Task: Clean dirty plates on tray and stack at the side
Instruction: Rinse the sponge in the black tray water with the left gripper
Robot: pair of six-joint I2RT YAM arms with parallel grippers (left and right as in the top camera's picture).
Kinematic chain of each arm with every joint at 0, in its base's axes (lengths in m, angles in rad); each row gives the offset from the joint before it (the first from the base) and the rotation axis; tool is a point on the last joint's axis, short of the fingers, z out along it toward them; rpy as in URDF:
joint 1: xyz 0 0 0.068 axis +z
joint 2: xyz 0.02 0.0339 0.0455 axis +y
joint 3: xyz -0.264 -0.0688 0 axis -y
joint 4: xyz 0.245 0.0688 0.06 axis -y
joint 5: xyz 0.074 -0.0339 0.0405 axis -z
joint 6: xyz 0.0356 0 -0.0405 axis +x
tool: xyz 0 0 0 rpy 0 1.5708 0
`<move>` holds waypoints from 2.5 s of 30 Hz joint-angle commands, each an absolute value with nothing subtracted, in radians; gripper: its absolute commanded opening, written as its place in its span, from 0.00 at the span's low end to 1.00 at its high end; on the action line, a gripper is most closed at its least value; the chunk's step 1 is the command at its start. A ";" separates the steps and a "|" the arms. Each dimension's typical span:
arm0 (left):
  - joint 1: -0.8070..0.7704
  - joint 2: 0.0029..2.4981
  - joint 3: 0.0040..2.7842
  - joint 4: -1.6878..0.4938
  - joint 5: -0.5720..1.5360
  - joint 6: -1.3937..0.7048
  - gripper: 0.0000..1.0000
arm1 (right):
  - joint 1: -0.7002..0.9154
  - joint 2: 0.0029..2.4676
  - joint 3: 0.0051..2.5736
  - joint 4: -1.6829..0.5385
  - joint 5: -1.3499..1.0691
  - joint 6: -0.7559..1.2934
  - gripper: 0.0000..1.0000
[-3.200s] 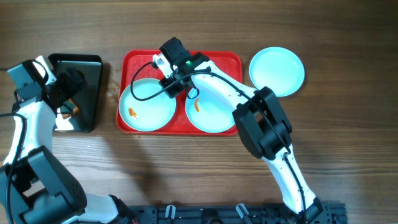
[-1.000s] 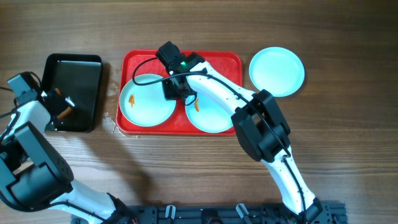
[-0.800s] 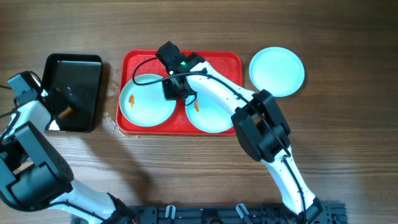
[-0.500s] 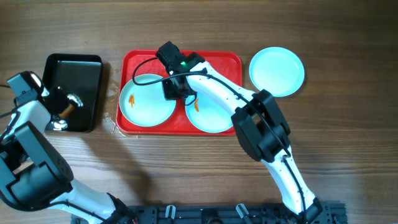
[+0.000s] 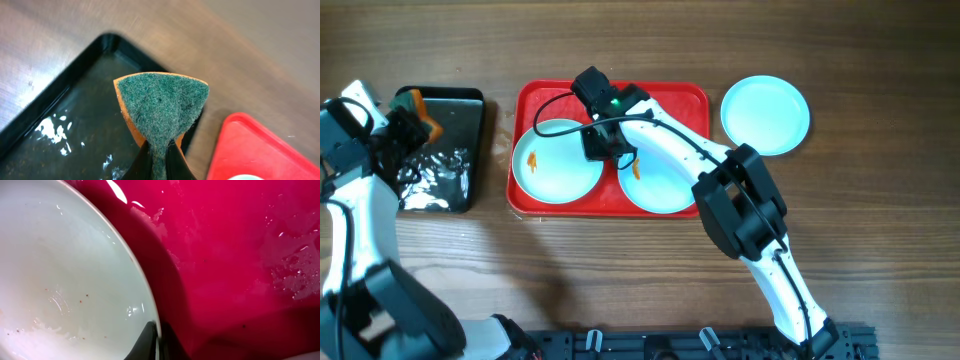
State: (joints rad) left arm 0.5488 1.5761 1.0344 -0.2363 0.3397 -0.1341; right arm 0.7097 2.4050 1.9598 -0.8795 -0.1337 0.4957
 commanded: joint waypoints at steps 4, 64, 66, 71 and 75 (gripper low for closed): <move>0.552 1.670 1.024 -0.201 0.466 -0.109 0.04 | 0.696 2.463 1.924 -0.910 -0.052 0.474 0.04; 0.848 1.682 0.876 0.532 1.400 -0.373 0.04 | 0.693 2.463 1.924 -0.906 -0.046 0.498 0.05; 0.848 1.717 0.849 0.228 1.192 -0.112 0.04 | 0.693 2.463 1.924 -0.906 -0.045 0.497 0.04; 0.871 1.760 0.849 0.618 1.418 -0.385 0.04 | 0.693 2.463 1.924 -0.905 -0.052 0.497 0.04; 0.866 1.752 0.872 1.460 1.449 -1.050 0.04 | 0.693 2.463 1.924 -0.906 -0.053 0.497 0.04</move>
State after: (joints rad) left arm 0.8677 1.7729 0.8577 1.1858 1.3716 -0.5777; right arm 0.7059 2.4050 1.9598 -0.8795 -0.1345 0.5110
